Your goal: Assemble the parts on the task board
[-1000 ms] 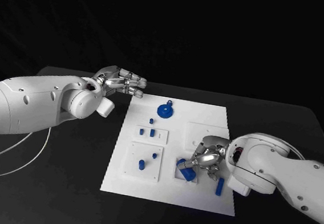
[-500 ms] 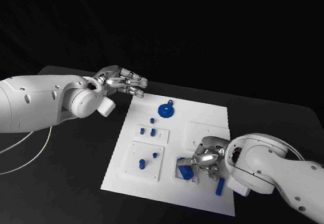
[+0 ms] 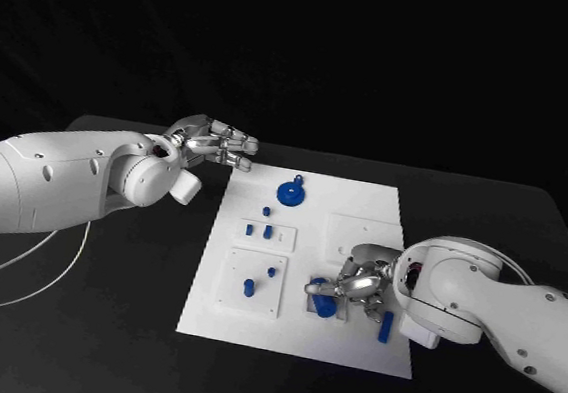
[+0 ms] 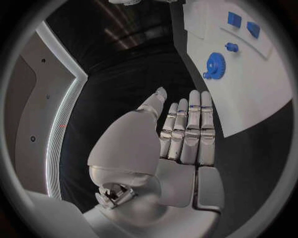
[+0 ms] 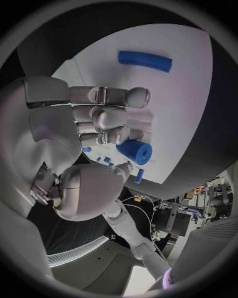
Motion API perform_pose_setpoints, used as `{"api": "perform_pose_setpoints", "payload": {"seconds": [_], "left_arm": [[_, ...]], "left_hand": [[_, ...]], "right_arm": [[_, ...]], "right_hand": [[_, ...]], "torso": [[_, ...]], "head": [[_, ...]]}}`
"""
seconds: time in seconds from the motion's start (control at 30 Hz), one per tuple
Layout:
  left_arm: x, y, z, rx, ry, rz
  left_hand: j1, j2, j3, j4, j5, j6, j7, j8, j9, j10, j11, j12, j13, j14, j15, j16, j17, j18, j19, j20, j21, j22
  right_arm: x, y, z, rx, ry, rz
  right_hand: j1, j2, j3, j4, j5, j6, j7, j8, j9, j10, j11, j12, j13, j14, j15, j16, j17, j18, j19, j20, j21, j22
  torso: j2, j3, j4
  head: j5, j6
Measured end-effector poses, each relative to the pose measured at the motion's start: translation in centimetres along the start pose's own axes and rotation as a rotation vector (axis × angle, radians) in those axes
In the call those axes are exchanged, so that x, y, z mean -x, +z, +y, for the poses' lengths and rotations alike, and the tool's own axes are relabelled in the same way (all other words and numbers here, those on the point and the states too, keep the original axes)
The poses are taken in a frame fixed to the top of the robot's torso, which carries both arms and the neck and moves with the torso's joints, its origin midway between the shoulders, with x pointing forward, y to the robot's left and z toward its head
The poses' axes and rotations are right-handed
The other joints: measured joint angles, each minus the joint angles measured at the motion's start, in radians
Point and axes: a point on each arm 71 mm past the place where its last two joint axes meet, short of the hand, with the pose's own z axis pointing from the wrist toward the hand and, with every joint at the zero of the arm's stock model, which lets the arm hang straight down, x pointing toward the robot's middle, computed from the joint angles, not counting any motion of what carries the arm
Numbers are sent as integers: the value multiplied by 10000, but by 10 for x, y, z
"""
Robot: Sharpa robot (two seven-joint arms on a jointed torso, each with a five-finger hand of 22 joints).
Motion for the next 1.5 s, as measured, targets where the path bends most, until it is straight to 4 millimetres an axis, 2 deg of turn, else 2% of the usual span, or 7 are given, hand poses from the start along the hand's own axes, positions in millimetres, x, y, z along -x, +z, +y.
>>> {"api": "perform_pose_setpoints", "payload": {"seconds": [0.33, 0.47, 0.6, 0.87, 1.0, 1.33, 1.5], "left_arm": [[1, 0, 0, 29, 13, -16], [2, 0, 1, 41, 22, -20], [2, -1, 1, 49, 29, -21], [2, -1, 1, 65, 42, -19], [2, -1, 1, 72, 46, -18], [2, -1, 1, 94, 54, -14], [2, -1, 2, 111, 57, -7]], "left_hand": [[0, 0, 0, 0, 0, 0, 0, 0, 0, -73, 1, 0, 0, 0, 0, 0, -1, 0, 0, 0, 0, -36], [0, 0, 0, 0, 0, 0, 0, 0, 0, -72, 1, 0, 0, 0, 0, 0, -1, 0, 0, -1, 0, -35], [0, 0, 0, 0, 0, 0, 0, 0, 0, -72, 0, 0, 0, 0, 0, 0, -1, 0, 0, 0, 0, -35], [0, 0, 0, 0, 0, 0, 0, 0, 0, -72, 0, 0, 0, 0, 0, 0, -2, 0, 0, 0, 0, -35], [0, 0, 0, 0, 0, 0, 0, 0, 0, -72, 0, 0, 0, 0, 0, 0, -2, 0, 0, 0, 0, -35], [0, 0, 0, 0, 0, 0, 0, 0, 0, -72, 0, 0, 0, 0, 0, 0, -2, 0, 0, -1, 0, -34], [0, 0, -27, 27, 0, 0, 0, 0, 0, -72, 0, 0, 0, 0, 0, 0, -2, 0, 0, -1, 53, -108]], "right_arm": [[-2, -6, -2, 30, -38, 80], [-2, -8, -5, -1, -25, 128], [-3, -11, -7, -2, -11, 189], [-4, -17, -13, -27, 84, 504], [-5, -19, -17, -20, 152, 676], [-6, -21, -20, 128, 217, 1005], [-6, -21, -19, 211, 248, 1086]], "right_hand": [[11, 99, -205, 11, 0, 73, -2, 0, 133, 34, -35, 0, 103, 0, 1, 21, 65, 0, 0, 0, 95, 39], [47, 135, -205, 11, 0, 186, -8, 0, 680, 69, -70, 0, 181, 0, 1, 49, 87, 0, 0, 0, 97, 44], [47, 135, -205, 11, 0, 186, -8, 0, 938, 91, -47, -48, 227, 1, 2, 49, 100, 0, 0, 0, 97, 53], [791, 317, -108, -303, 0, 186, -9, 0, 1092, 140, -68, -47, 296, 1, 2, 49, 100, 0, 0, 0, 97, 53], [793, 319, -94, -490, 0, 186, -8, 0, 1199, 141, -68, -47, 312, 1, 2, 49, 100, -1, 0, 0, 97, 54], [793, 320, -79, -611, 0, 185, -8, 0, 1438, 140, -68, -47, 334, 1, 3, 48, 99, 0, 0, 0, 97, 63], [668, 515, -79, -611, 0, 184, -7, 0, 1493, 140, -68, -47, 333, 1, 3, 49, 98, 0, 0, 0, 97, 84]], "torso": [[2, 6, -4], [-2, 5, -6], [-5, 4, -6], [-4, 1, -2], [-3, 1, -2], [0, 1, 0], [4, -4, 1]], "head": [[-5, -14], [-9, -16], [-16, -7], [-19, 23], [-13, 28], [-3, 34], [-2, 26]]}}
